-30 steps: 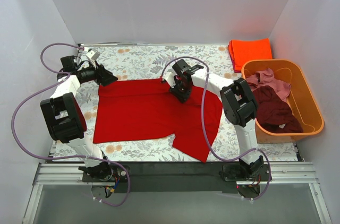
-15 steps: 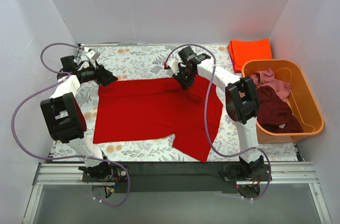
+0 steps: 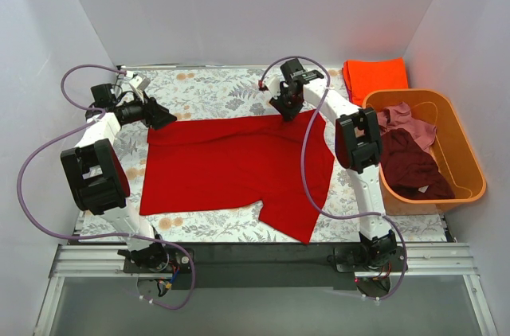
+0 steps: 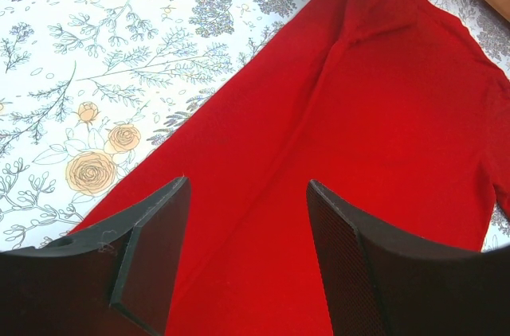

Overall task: Fold and stack the t-shirts
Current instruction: Fold the tshirt

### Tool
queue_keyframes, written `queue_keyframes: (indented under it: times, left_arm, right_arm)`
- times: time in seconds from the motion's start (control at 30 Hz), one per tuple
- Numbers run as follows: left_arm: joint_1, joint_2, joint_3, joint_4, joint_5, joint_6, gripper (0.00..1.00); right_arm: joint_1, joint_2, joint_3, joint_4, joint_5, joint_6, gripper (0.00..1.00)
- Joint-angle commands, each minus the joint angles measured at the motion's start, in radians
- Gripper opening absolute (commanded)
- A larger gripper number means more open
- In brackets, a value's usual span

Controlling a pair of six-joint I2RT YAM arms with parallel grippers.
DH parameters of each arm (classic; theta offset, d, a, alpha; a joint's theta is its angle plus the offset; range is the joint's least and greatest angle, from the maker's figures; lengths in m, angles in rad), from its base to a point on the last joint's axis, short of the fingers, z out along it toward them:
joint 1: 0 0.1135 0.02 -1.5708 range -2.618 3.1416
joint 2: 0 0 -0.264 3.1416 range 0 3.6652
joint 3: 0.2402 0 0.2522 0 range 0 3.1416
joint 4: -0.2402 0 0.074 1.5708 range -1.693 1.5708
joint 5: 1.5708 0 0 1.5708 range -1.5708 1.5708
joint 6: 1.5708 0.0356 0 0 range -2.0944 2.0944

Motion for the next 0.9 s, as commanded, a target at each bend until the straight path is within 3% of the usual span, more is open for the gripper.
queue_keyframes:
  times: [0.0,0.2,0.5,0.63,0.7,0.77,0.87]
  left_arm:
    - [0.001,-0.03,0.026,-0.009,0.023,0.009,0.59]
    - [0.001,-0.029,0.029,-0.009,0.023,0.007,0.59]
    - [-0.037,-0.046,0.032,-0.009,0.018,0.027,0.59]
    - [-0.265,-0.064,-0.02,0.119,-0.129,0.012,0.53]
    - [-0.362,-0.052,-0.032,0.27,-0.222,-0.031,0.47]
    - [-0.485,-0.009,-0.023,0.429,-0.357,-0.129,0.45]
    - [-0.647,0.112,0.073,0.505,-0.539,-0.203,0.43]
  right_arm:
    - [0.006,-0.075,0.043,-0.015,-0.041,-0.007,0.33]
    - [0.018,-0.149,0.0,-0.025,-0.129,0.044,0.31]
    - [0.017,-0.119,-0.031,-0.028,-0.141,0.142,0.34]
    - [-0.029,-0.12,0.014,-0.041,-0.169,0.194,0.34]
    - [-0.068,-0.129,0.014,-0.049,-0.19,0.213,0.34]
    - [-0.104,-0.157,-0.009,-0.051,-0.206,0.232,0.34]
    - [-0.153,-0.188,-0.077,-0.048,-0.224,0.237,0.36]
